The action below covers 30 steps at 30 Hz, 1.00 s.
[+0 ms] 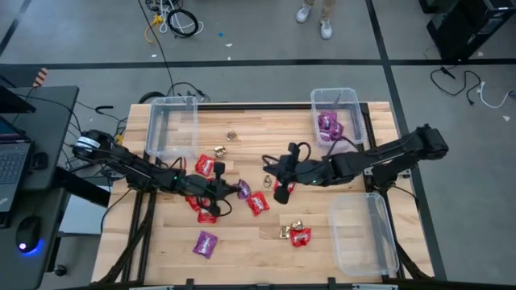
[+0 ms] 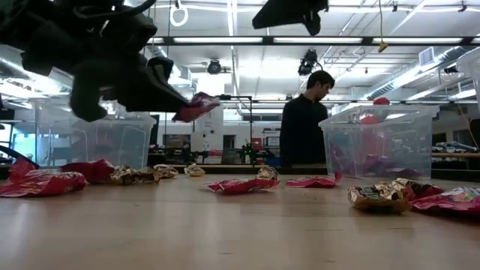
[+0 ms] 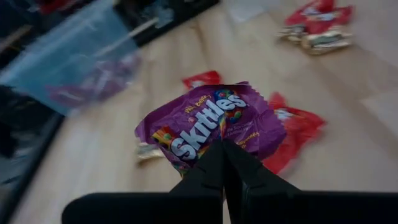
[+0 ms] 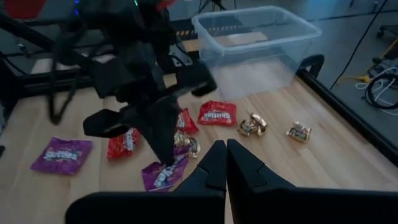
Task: Sort candy
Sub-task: Put the purple candy into the top right transparent bin
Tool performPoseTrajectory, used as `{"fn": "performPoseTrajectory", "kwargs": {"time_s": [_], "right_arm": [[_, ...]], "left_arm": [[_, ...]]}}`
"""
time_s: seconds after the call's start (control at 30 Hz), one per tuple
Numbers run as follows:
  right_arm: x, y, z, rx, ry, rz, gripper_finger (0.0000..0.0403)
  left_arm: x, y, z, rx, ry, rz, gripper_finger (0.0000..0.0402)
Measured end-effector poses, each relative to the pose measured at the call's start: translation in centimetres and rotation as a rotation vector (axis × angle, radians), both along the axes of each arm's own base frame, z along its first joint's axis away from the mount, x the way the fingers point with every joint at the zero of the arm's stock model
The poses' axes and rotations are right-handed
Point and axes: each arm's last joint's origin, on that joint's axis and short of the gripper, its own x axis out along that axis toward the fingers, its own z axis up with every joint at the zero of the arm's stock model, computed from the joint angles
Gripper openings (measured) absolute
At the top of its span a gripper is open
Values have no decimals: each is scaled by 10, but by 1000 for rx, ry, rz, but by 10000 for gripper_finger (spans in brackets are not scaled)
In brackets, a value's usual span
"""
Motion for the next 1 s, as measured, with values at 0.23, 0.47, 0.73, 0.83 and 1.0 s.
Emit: {"fn": "performPoseTrajectory", "kwargs": {"time_s": [0.23,0.47,0.73,0.83,1.0], "right_arm": [[14,3,-18,-1,25,1,17],[25,1,-30,-4,26,-13,71],[33,-1,-36,-6,3,-19,140],[33,-2,-36,1,-4,-24,160],[34,-3,-35,12,-21,-30,181]], "left_arm": [[6,4,11,147,-37,155,0],[13,3,24,236,-58,173,0],[18,2,32,244,-86,174,0],[18,2,34,252,-101,171,0],[19,2,37,245,-135,174,0]]}}
